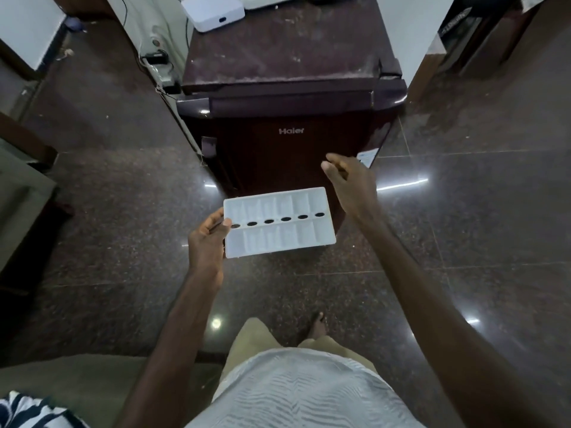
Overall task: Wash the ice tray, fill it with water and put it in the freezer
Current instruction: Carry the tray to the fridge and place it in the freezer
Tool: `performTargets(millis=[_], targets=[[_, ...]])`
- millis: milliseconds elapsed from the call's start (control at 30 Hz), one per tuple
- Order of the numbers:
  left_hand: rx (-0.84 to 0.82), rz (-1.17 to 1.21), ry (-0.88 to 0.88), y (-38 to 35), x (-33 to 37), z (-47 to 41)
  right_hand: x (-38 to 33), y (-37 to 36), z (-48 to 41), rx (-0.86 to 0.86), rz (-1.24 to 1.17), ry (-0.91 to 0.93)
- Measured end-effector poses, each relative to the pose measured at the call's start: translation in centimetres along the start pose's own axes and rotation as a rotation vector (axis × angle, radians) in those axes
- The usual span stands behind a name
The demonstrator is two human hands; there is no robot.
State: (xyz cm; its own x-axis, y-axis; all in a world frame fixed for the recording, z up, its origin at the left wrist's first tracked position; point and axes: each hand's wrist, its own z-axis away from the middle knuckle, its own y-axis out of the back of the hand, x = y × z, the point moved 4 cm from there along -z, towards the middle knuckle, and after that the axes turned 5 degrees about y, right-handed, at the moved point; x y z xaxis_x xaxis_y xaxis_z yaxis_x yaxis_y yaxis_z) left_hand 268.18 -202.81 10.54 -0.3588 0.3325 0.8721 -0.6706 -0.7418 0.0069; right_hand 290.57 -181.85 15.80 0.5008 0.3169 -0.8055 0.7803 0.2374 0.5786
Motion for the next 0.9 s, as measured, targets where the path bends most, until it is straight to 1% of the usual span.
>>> performTargets(millis=[100, 200, 300, 467, 600, 900], targets=[[0.012, 0.01, -0.005, 1.1, 1.0, -1.5, -3.3, -2.4, -5.3, -0.033, 0.097, 0.142], [0.002, 0.016, -0.008, 2.6, 1.9, -3.0, -6.3, -6.4, -9.6, -0.053, 0.268, 0.284], [-0.015, 0.006, 0.003, 4.5, 2.7, -4.6, -8.7, -10.4, -12.4, -0.08, 0.441, 0.344], [-0.036, -0.015, -0.002, 8.8, 5.0, -8.4, -11.1, -16.1, -16.2, -0.181, 0.596, 0.358], [-0.035, -0.018, -0.005, 12.4, 6.2, -11.3, -11.6, -19.3, -17.8, -0.254, 0.687, 0.338], [-0.059, 0.019, 0.008, 17.0, 7.8, -15.2, -11.2, -20.2, -17.3, -0.131, 0.742, 0.325]])
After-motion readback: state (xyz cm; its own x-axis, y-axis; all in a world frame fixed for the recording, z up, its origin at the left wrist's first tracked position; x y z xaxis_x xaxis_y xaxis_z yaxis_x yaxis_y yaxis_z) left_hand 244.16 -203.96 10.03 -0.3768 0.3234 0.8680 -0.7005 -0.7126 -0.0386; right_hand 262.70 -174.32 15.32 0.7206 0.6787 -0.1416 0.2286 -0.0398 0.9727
